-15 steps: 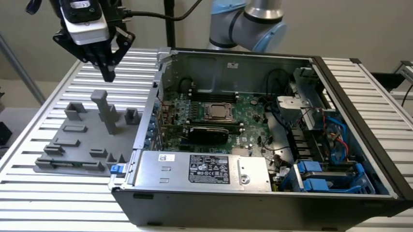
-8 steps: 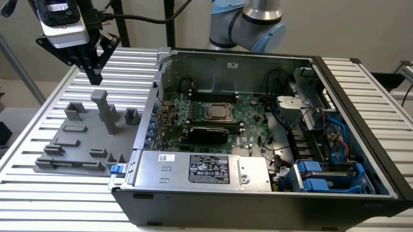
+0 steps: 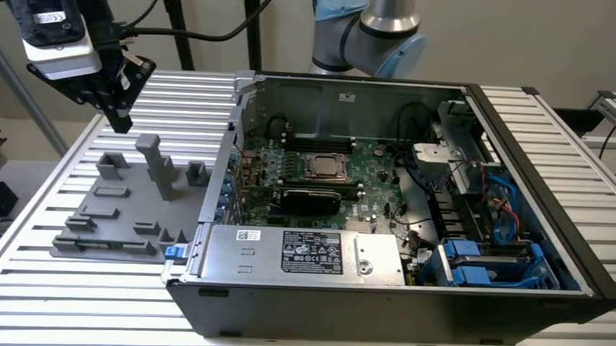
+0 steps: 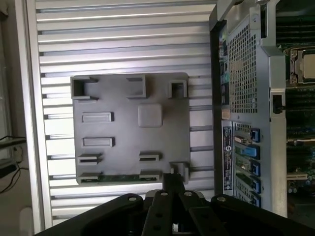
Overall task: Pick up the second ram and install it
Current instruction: 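Reach for the second ram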
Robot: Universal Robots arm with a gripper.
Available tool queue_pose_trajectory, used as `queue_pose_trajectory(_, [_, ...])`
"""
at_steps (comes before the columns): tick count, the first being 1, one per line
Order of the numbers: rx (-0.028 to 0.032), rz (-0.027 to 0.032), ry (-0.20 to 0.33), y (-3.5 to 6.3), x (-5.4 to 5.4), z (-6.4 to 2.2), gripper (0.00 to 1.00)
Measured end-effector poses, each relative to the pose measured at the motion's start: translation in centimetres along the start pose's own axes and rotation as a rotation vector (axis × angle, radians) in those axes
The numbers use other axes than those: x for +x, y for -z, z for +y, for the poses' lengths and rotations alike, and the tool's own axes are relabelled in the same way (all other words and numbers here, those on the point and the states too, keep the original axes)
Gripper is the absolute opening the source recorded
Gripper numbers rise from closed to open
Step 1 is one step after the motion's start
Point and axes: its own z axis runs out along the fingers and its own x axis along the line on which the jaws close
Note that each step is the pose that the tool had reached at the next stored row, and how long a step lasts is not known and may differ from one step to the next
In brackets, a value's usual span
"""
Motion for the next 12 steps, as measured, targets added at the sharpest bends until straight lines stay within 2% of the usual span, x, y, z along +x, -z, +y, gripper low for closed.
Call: queue_pose_trajectory(12, [0.0124,0.0079,0.000,-0.71,3.2,-1.27,0.11])
